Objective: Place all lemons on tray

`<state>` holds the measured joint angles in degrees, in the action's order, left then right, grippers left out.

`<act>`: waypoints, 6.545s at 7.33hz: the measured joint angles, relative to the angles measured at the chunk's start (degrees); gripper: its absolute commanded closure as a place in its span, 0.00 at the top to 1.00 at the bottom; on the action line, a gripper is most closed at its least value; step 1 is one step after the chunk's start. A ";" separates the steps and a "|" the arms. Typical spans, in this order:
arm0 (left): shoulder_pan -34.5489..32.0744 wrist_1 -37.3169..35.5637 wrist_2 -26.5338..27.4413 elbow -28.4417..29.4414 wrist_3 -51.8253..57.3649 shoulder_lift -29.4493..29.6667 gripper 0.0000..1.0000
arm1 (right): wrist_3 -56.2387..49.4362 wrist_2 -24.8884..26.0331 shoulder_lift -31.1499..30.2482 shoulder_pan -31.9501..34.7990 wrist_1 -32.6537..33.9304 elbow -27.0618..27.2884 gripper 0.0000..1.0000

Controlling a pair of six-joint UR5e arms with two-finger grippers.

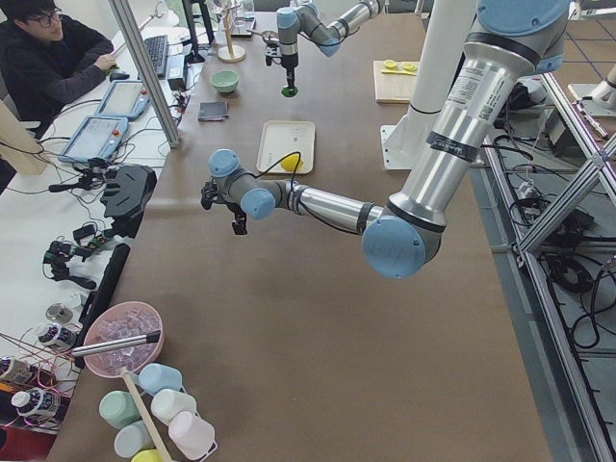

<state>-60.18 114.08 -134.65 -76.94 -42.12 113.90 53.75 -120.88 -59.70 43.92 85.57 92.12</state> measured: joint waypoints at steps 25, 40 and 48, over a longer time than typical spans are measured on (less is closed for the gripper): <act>-34.06 -31.47 -0.79 -11.34 48.04 -20.19 0.98 | -46.99 -16.29 -34.13 39.54 4.38 9.69 1.00; -34.52 -29.89 1.93 -13.16 47.89 -22.32 0.98 | -46.11 -14.10 -34.79 41.80 4.80 8.95 1.00; -34.48 -27.85 1.93 -12.40 47.86 -22.32 0.98 | -46.38 -14.20 -33.50 41.78 4.70 8.97 1.00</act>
<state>-94.66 86.23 -132.71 -89.34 5.74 91.58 7.36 -135.08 -93.20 85.69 90.26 101.08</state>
